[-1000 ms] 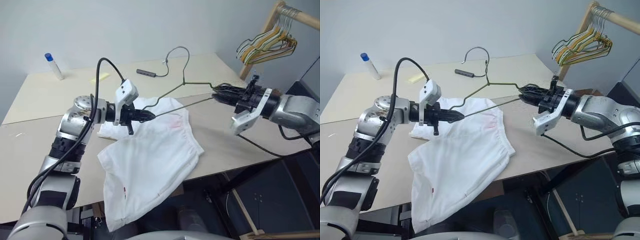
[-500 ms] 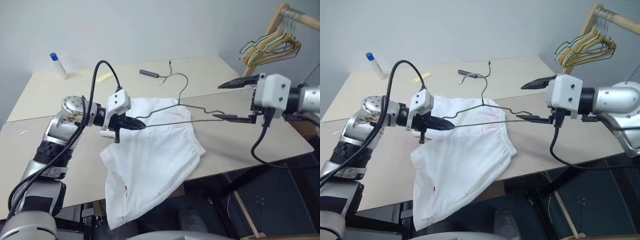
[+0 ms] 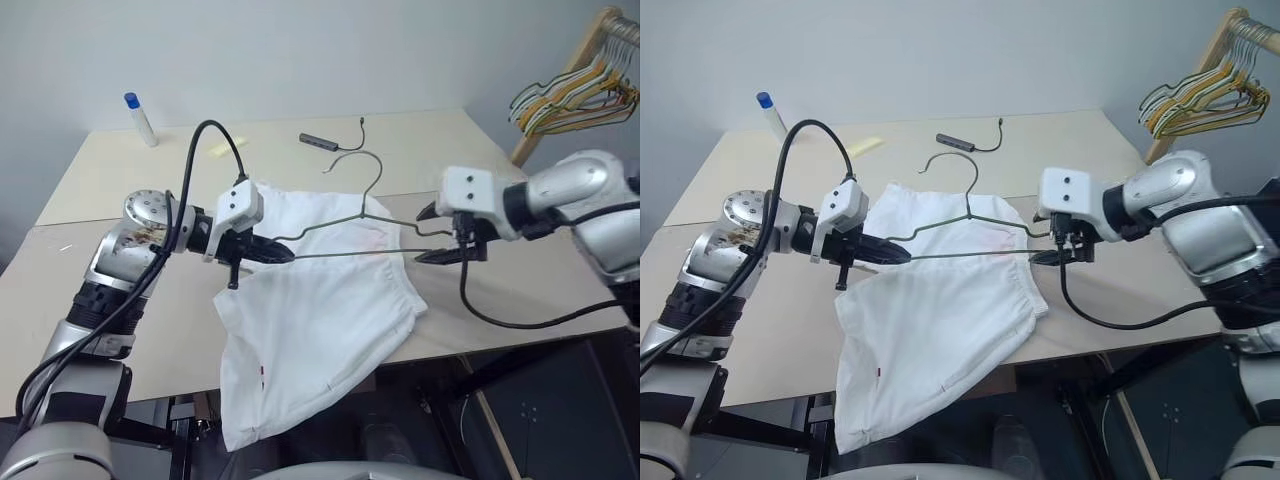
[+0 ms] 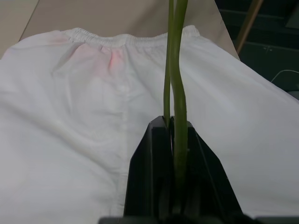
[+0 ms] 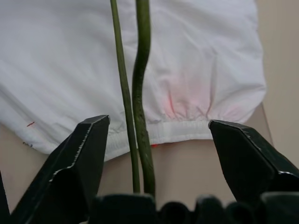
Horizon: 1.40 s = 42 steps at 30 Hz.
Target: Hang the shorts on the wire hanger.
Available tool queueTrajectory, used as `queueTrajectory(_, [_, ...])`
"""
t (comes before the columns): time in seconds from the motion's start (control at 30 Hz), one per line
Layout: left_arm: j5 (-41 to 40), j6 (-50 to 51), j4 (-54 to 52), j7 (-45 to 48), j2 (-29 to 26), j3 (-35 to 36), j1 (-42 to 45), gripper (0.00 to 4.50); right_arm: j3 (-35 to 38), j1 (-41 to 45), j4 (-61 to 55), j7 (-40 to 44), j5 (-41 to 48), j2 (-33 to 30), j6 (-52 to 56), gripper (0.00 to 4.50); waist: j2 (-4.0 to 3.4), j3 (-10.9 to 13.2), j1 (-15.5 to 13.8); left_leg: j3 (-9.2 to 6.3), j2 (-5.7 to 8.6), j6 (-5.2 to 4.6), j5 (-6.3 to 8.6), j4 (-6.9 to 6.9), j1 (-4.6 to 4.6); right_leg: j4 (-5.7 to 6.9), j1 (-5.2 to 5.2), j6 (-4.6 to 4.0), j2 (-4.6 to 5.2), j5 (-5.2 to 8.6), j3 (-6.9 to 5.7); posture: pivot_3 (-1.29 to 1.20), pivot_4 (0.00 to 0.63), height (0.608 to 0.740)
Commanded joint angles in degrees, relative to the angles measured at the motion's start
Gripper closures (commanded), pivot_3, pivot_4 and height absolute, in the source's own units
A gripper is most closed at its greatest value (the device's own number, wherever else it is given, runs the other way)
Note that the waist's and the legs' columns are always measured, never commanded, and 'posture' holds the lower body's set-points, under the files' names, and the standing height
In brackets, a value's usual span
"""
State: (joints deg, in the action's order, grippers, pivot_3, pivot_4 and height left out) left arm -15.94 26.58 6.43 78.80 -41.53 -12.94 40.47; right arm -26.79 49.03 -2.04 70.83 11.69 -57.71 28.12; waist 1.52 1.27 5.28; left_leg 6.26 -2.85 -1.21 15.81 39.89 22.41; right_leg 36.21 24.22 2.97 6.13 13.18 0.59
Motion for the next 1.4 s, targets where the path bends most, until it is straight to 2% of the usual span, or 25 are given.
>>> queueTrajectory(0.03, [-0.76, 0.0, -2.51, -0.33, -0.39, 1.49, 0.18, 4.5, 0.27, 1.92, 0.65, 1.77, -3.43, 1.59, 0.13, 1.59, 0.0, 0.0, -0.03, 0.0, 0.0, 0.0, 0.0, 0.01, 0.0, -0.01, 0.0, 0.01, 0.0, -0.01, 0.01, -0.06, 0.0, 0.74])
queueTrajectory(0.3, [-0.99, -0.22, -3.7, -1.33, -0.53, 2.05, -0.91, 4.5, 2.49, 1.05, 0.57, 3.96, -5.55, 4.53, -0.62, 4.36, 0.0, 0.0, -0.12, 0.0, 0.0, 0.0, 0.0, 0.0, -0.02, 0.01, -0.01, 0.02, 0.0, -0.01, 0.0, -0.05, 0.0, 0.74])
queueTrajectory(0.33, [-1.06, -0.41, -3.71, -1.48, -0.49, 2.2, -1.05, 4.5, 2.74, 0.75, 0.36, 4.24, -5.62, 4.49, -0.7, 4.48, 0.0, 0.0, -0.18, 0.0, 0.0, 0.0, 0.0, 0.0, -0.01, 0.01, -0.01, 0.02, 0.0, -0.01, -0.01, -0.05, 0.0, 0.74])
queueTrajectory(0.63, [-3.18, -5.39, -0.34, -2.11, 2.24, 6.0, -1.28, 4.5, 7.17, -4.44, -3.06, 6.0, -4.44, 2.4, 0.13, 4.48, 0.0, 0.0, -1.38, 0.01, 0.0, 0.0, 0.0, 0.01, -0.04, 0.02, -0.03, 0.02, 0.0, -0.01, -0.02, -0.05, 0.0, 0.74])
queueTrajectory(0.83, [-6.07, -3.94, 1.95, 2.04, 1.99, 6.89, 0.8, 2.86, 9.27, -7.16, -5.17, 5.71, -4.06, 1.89, 1.24, 4.5, 0.0, 0.0, -1.41, 0.01, 0.02, 0.0, 0.0, 0.01, -0.05, -0.02, -0.08, 0.02, 0.0, -0.02, -0.03, -0.06, 0.0, 0.74])
queueTrajectory(1.13, [-7.33, -3.26, 2.42, -6.55, 3.97, 13.29, 1.39, 0.01, 12.89, -15.08, -10.23, 3.86, -2.25, 0.19, 5.23, 4.5, 0.01, 0.0, -1.51, 0.0, 0.02, 0.0, 0.01, 0.01, -0.05, -0.02, -0.09, 0.03, 0.0, -0.02, -0.02, -0.04, 0.0, 0.74])
queueTrajectory(1.2, [-7.23, -2.03, 1.97, -13.27, 5.31, 16.27, 1.59, 0.01, 14.4, -17.22, -10.92, 2.87, -1.7, -0.1, 6.51, 4.5, 0.01, 0.0, -1.65, -0.01, 0.02, 0.0, 0.0, 0.01, -0.06, -0.01, -0.1, 0.03, 0.0, -0.02, -0.03, -0.03, 0.0, 0.74])
queueTrajectory(1.3, [-6.3, 1.24, -0.17, -30.29, 10.01, 22.24, 2.94, 0.01, 17.77, -20.14, -11.44, 0.39, -0.29, -0.04, 9.51, 4.5, 0.02, -0.01, -2.15, -0.05, 0.02, 0.0, 0.0, 0.04, -0.13, -0.02, -0.21, 0.06, 0.0, -0.05, -0.03, -0.02, 0.0, 0.74])
queueTrajectory(1.4, [-4.43, 3.27, -4.09, -41.2, 12.65, 24.33, 2.42, 0.01, 19.95, -22.02, -12.57, -1.81, 0.7, 0.0, 11.64, 4.5, 0.03, -0.01, -2.65, -0.08, 0.02, -0.01, 0.01, 0.04, -0.13, -0.07, -0.23, 0.1, 0.0, -0.11, -0.02, -0.01, 0.0, 0.74])
